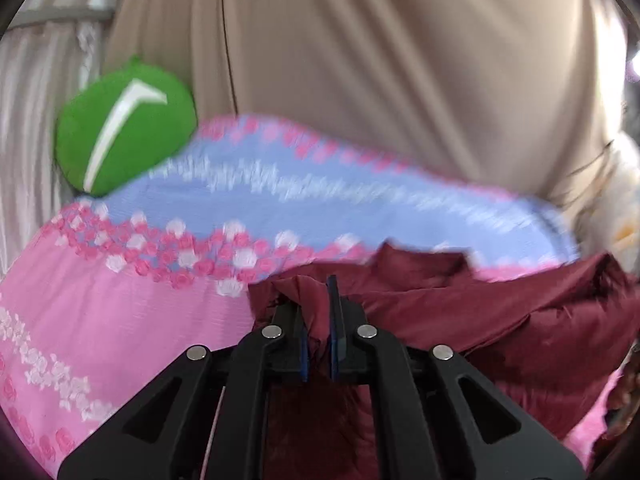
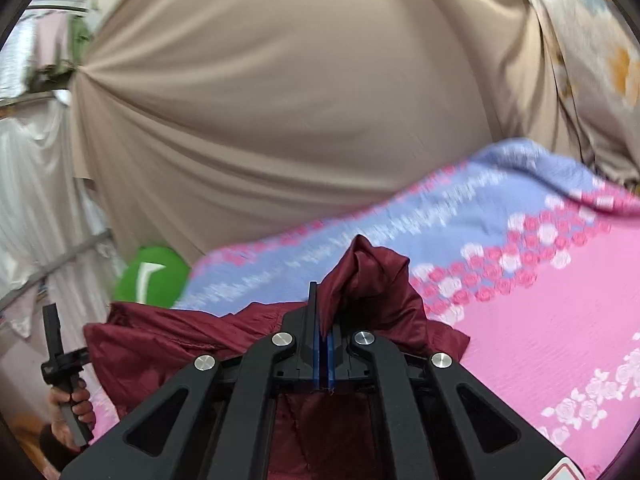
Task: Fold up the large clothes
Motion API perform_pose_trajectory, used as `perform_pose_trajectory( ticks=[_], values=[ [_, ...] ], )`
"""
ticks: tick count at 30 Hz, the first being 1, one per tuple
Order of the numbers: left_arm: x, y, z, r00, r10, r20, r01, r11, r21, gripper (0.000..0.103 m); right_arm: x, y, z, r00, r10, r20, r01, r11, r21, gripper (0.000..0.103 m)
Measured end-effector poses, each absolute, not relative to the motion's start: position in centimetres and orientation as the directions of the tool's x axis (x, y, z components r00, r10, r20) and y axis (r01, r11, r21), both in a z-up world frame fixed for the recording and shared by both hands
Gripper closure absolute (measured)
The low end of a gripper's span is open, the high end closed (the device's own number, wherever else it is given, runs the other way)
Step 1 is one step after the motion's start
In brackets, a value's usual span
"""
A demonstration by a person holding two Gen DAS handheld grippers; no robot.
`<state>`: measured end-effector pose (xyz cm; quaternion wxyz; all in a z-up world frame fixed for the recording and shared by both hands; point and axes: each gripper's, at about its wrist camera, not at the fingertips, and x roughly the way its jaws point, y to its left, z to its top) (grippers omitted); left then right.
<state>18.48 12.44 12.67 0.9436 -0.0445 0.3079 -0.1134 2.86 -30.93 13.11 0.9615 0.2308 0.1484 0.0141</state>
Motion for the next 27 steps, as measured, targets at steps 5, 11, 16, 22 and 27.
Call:
perform_pose_trajectory(
  ticks=[5, 11, 16, 22, 27],
  values=[
    [26.0, 11.1, 5.8, 0.7, -0.158, -0.696, 0.103, 0.987, -0.12, 0.097, 10.8, -33.1, 8.2, 0.895, 0.07, -0.441, 0.163, 0.868, 0.469, 0.101],
    [29.5, 10.2, 1.4, 0.668, -0.137, -0.731, 0.099, 0.99, -0.095, 0.094, 15.6, -33.7, 3.1, 0.807, 0.018, -0.591, 0.273, 0.875, 0.4, 0.101],
    [30.2, 10.0, 0.4, 0.674, -0.155, -0.722, 0.103, 0.988, -0.115, 0.091, 16.7, -33.7, 1.7, 0.762, 0.004, -0.648, 0.304, 0.88, 0.364, 0.102],
    [30.0, 11.6, 1.1, 0.691, -0.207, -0.692, 0.081, 0.974, -0.211, 0.084, 15.4, -35.0, 2.0, 0.812, 0.046, -0.582, 0.287, 0.837, 0.466, 0.093],
    [24.5, 14.1, 6.4, 0.774, -0.208, -0.598, 0.071, 0.967, -0.244, 0.043, 10.0, -33.3, 6.8, 0.888, 0.001, -0.46, 0.243, 0.847, 0.473, 0.071]
  ],
)
